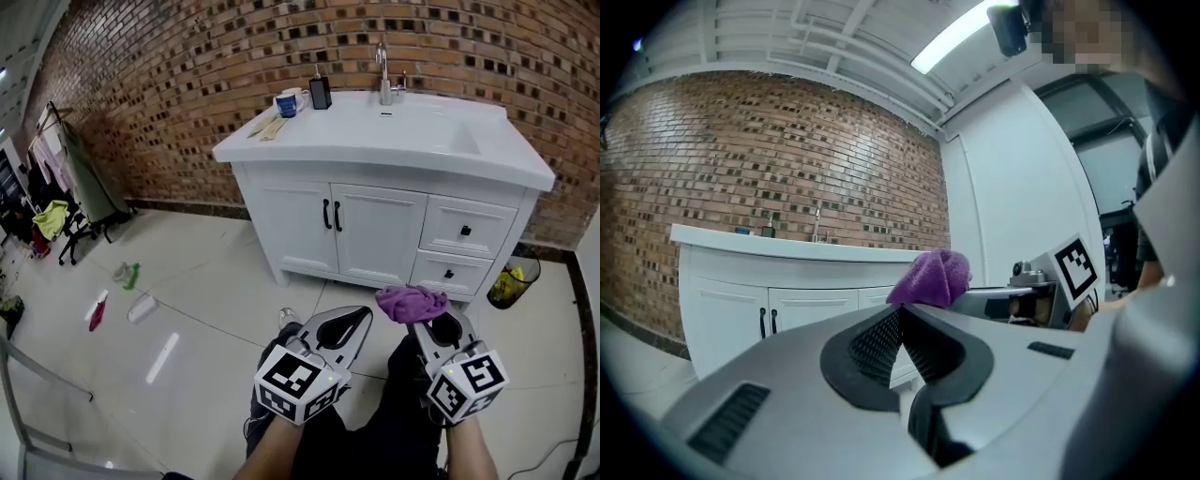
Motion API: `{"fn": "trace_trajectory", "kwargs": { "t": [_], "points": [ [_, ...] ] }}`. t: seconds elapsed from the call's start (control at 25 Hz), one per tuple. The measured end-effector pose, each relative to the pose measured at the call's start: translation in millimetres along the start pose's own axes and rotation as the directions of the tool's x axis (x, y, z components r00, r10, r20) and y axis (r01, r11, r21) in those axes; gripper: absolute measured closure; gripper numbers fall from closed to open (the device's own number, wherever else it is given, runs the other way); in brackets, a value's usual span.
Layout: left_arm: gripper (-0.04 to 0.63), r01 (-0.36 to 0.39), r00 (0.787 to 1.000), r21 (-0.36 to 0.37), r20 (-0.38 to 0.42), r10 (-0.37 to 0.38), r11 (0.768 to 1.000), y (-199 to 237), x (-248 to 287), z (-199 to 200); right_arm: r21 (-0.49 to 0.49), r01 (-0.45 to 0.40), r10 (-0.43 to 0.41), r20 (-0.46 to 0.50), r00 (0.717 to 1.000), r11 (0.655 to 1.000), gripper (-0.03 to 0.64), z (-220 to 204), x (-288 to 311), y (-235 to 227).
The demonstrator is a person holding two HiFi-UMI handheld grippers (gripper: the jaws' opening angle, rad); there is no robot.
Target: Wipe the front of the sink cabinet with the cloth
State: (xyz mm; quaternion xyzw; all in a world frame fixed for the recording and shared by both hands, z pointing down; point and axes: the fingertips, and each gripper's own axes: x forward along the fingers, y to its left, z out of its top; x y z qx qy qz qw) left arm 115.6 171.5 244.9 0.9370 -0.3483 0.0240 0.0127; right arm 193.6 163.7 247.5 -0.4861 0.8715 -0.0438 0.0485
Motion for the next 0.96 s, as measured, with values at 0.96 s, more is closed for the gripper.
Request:
{"fn": "trace_trajectory", "kwargs": {
  "t": [0.96],
  "points": [
    [0.592, 0.019, 1.0, -0.005, -0.002, -0.019, 1.0, -16.1, 5.3, -2.0, 0.028, 0.029, -0.03, 0.009, 1.0, 0.999, 0.5, -6.8, -19.5, -9.7]
  ]
}}
